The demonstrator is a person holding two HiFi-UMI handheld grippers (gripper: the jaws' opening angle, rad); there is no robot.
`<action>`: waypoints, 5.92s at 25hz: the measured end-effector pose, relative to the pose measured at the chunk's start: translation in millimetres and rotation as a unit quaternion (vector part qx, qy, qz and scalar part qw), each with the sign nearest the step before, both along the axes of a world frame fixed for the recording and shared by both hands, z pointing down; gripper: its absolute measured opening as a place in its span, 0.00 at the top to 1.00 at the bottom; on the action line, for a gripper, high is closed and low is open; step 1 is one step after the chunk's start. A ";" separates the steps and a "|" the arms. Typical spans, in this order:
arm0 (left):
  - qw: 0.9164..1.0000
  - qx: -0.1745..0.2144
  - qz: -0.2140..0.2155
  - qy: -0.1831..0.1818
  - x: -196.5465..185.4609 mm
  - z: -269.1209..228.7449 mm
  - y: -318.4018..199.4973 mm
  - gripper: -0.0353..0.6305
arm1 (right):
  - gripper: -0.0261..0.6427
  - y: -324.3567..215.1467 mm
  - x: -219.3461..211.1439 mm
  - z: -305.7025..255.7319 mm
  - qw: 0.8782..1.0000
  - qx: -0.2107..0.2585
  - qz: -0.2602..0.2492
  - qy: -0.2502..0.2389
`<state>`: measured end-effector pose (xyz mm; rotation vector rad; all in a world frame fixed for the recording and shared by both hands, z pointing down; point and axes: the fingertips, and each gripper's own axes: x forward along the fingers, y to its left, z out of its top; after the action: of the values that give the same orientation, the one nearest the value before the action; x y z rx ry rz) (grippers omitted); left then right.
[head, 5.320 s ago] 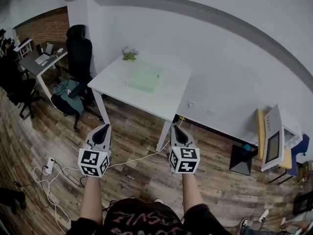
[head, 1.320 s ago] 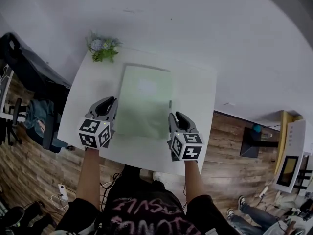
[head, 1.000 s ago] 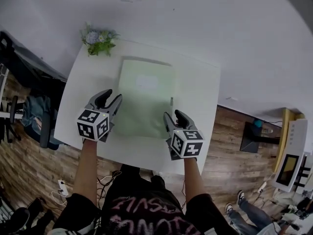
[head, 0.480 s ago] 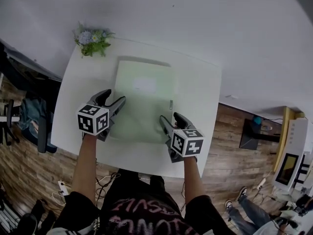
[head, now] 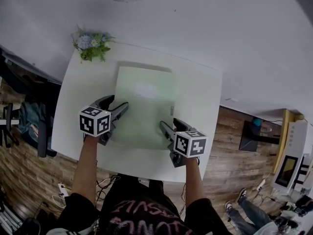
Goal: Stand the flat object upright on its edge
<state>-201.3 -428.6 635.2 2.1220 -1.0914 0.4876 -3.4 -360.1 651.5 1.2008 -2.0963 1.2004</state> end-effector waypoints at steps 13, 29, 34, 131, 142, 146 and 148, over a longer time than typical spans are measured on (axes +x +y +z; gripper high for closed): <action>0.999 0.016 0.011 -0.032 1.3 -3.8 0.3 0.51 | 0.59 -0.6 -3.4 1.0 1.000 -0.005 -0.018 0.023; 0.993 0.110 0.022 -0.039 9.8 -50.9 -5.1 0.52 | 0.59 -5.9 2.3 -28.9 0.996 0.077 -0.017 0.042; 0.988 0.145 0.028 -0.042 12.6 -68.3 -8.5 0.52 | 0.59 -10.9 4.3 -39.3 0.993 0.108 -0.014 0.049; 0.931 0.345 -0.064 -0.100 18.5 -153.1 155.2 0.66 | 0.76 90.6 51.3 -127.6 0.932 0.349 0.058 0.077; 0.933 0.326 -0.092 -0.123 41.4 -173.3 218.6 0.91 | 0.91 139.7 74.8 -167.4 0.929 0.362 0.054 0.055; 0.931 0.326 -0.100 -0.129 49.2 -191.0 249.9 0.92 | 0.91 164.5 79.8 -189.4 0.926 0.371 0.042 0.047; 0.930 0.327 -0.103 -0.130 51.2 -198.7 262.5 0.92 | 0.91 174.6 80.4 -195.3 0.927 0.372 0.034 0.045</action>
<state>-150.1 -166.1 436.5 2.5027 -1.8054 0.3352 77.0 -185.5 456.2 1.6016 -2.5375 0.3273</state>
